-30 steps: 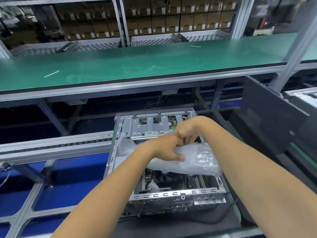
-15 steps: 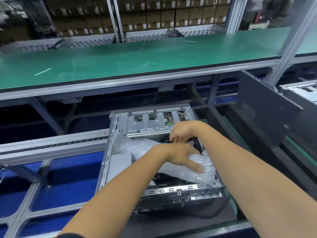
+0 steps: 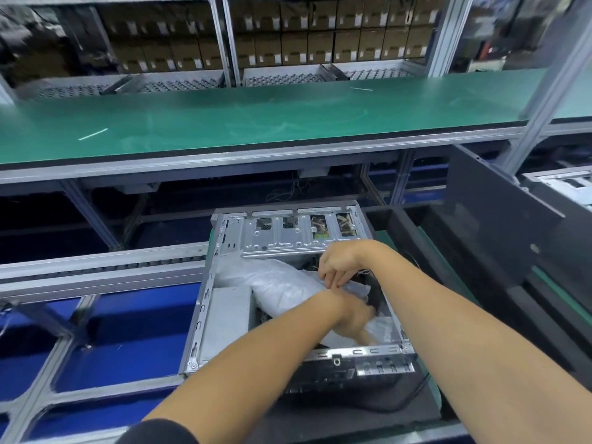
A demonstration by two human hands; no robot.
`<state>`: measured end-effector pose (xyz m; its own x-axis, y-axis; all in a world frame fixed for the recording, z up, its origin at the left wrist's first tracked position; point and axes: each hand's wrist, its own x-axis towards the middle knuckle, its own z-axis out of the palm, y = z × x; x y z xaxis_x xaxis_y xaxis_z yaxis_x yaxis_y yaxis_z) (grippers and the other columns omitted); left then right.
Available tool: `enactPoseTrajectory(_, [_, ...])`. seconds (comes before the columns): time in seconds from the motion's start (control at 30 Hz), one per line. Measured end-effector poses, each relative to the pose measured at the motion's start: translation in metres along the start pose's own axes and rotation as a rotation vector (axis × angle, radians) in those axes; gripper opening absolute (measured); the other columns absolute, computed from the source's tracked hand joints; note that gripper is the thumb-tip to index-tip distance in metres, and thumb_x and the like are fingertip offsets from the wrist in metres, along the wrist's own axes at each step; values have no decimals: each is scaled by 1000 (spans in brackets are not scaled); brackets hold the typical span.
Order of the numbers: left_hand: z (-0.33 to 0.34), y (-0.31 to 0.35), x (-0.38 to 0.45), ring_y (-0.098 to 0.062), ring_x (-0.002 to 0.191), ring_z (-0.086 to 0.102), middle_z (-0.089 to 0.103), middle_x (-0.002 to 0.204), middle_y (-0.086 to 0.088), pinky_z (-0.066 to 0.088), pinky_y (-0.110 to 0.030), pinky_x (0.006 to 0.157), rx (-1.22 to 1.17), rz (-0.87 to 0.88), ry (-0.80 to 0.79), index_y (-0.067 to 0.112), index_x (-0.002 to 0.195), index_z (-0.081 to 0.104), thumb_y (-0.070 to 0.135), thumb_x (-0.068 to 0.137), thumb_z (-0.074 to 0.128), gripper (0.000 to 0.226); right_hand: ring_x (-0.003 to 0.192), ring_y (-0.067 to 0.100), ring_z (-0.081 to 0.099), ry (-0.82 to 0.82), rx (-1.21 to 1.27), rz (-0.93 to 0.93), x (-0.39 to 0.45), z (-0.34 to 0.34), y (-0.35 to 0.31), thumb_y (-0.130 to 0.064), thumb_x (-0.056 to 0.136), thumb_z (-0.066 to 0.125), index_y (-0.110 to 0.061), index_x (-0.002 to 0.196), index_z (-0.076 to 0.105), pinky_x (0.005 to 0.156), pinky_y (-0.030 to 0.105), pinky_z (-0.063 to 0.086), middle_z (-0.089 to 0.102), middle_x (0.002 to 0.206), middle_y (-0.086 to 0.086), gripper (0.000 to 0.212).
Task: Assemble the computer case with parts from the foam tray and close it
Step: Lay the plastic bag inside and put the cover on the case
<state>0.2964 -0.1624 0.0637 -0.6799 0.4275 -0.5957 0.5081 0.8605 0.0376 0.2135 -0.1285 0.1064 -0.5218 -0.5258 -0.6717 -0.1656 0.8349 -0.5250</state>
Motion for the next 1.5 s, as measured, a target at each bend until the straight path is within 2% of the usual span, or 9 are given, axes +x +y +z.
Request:
enactPoseTrajectory(0.27, [11, -6, -16, -24, 140, 26, 28, 154, -2, 25, -43, 113, -255, 121, 363, 21, 147, 30, 62, 88, 46, 73, 80, 22, 58, 77, -333, -21, 2, 14, 1, -10, 87, 67, -9, 104, 71, 71, 31, 48, 70, 100, 9, 17])
enactPoseTrajectory(0.4, [7, -34, -44, -12, 135, 35, 37, 148, 11, 28, -36, 113, -707, 165, 200, 30, 140, 42, 45, 90, 58, 54, 66, 24, 56, 71, -519, 74, 3, 21, -4, -12, 83, 55, -6, 93, 69, 62, 30, 44, 67, 83, 8, 18])
enactPoseTrajectory(0.53, [3, -60, -72, 1, 101, 56, 66, 111, 16, 42, -20, 94, -863, 155, 344, 23, 109, 70, 31, 90, 62, 22, 56, 23, 60, -12, -437, 105, 3, 17, -12, -12, 89, 51, -2, 96, 68, 56, 31, 47, 68, 83, 13, 21])
enactPoseTrajectory(0.67, [11, -99, -93, -21, 65, 52, 59, 68, -5, 41, -33, 57, -640, -495, 787, 9, 67, 56, 20, 89, 53, 24, 94, 33, 65, -44, -309, 162, 8, 26, -8, -14, 97, 45, 2, 107, 60, 80, 43, 51, 64, 117, 22, 24])
enactPoseTrajectory(0.77, [22, -117, -108, -26, 88, 58, 63, 97, -9, 44, -30, 67, -305, -895, 580, 9, 94, 58, 10, 87, 43, 16, 87, 28, 56, -47, -473, 146, 10, 31, -13, -20, 96, 50, -6, 94, 56, 75, 36, 45, 57, 105, 10, 16])
enactPoseTrajectory(0.97, [35, -134, -100, -29, 111, 56, 60, 121, -15, 45, -31, 87, -432, -827, 302, 2, 117, 57, 15, 94, 38, 32, 62, 15, 47, -32, -577, 146, 12, 30, -21, -21, 93, 51, -15, 71, 50, 65, 32, 42, 50, 77, 0, 24])
enactPoseTrajectory(1.1, [40, -128, -98, -30, 144, 15, 23, 155, -12, 13, -36, 114, -507, -696, 54, 11, 149, 24, 24, 103, 19, 48, 64, 14, 46, -16, -569, 145, 18, 31, -21, -25, 95, 51, -17, 71, 48, 63, 31, 40, 48, 78, -2, 25])
enactPoseTrajectory(1.3, [37, -138, -99, -32, 141, 20, 24, 153, -16, 24, -39, 113, -555, -794, 88, 5, 144, 35, 49, 97, 30, 64, 67, 14, 45, 34, -493, 121, 20, 36, -14, -19, 100, 41, -10, 97, 53, 74, 33, 39, 48, 83, 0, 15])
enactPoseTrajectory(1.5, [23, -126, -90, -29, 121, 48, 47, 138, -11, 38, -39, 102, -301, -708, -60, 11, 139, 41, 20, 96, 29, 45, 59, 19, 38, 224, -495, 25, 12, 39, -15, -3, 92, 41, -9, 72, 48, 55, 30, 32, 47, 71, 4, 22])
